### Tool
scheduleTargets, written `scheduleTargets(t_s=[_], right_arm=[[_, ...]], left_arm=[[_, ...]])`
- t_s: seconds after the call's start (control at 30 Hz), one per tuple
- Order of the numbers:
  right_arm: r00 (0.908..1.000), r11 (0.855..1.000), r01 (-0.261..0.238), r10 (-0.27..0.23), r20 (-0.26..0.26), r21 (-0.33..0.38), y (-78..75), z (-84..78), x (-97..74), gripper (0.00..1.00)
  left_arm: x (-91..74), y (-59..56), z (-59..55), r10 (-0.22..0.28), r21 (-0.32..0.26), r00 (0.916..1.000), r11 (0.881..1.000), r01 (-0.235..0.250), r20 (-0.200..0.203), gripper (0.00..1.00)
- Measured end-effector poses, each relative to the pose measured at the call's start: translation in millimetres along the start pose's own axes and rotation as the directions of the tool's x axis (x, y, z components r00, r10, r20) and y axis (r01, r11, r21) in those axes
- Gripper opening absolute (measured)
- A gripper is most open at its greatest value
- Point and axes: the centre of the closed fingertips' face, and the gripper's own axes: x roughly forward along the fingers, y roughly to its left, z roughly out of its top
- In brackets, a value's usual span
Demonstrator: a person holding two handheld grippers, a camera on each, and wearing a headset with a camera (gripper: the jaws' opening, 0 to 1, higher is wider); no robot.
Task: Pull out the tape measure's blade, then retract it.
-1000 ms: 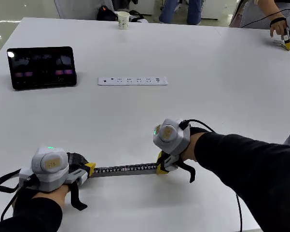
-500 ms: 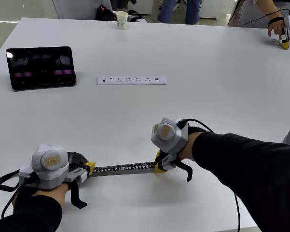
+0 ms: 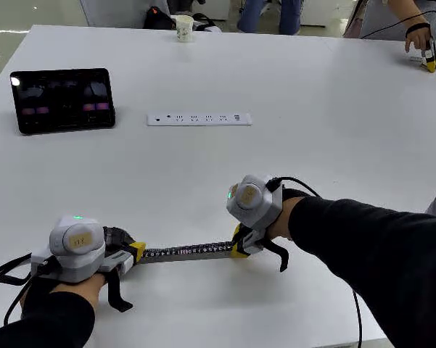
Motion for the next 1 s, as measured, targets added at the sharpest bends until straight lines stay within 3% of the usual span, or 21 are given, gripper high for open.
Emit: scheduleTargets(t_s=[1.0], right_arm=[[0.9999, 1.0, -0.008, 0.008, -0.005, 0.014, 5.0, 12.7, 5.0, 0.11]], left_arm=[[1.2, 0.0, -0.5, -0.009, -0.006, 1.0, 1.0, 0.009, -0.002, 0.64]])
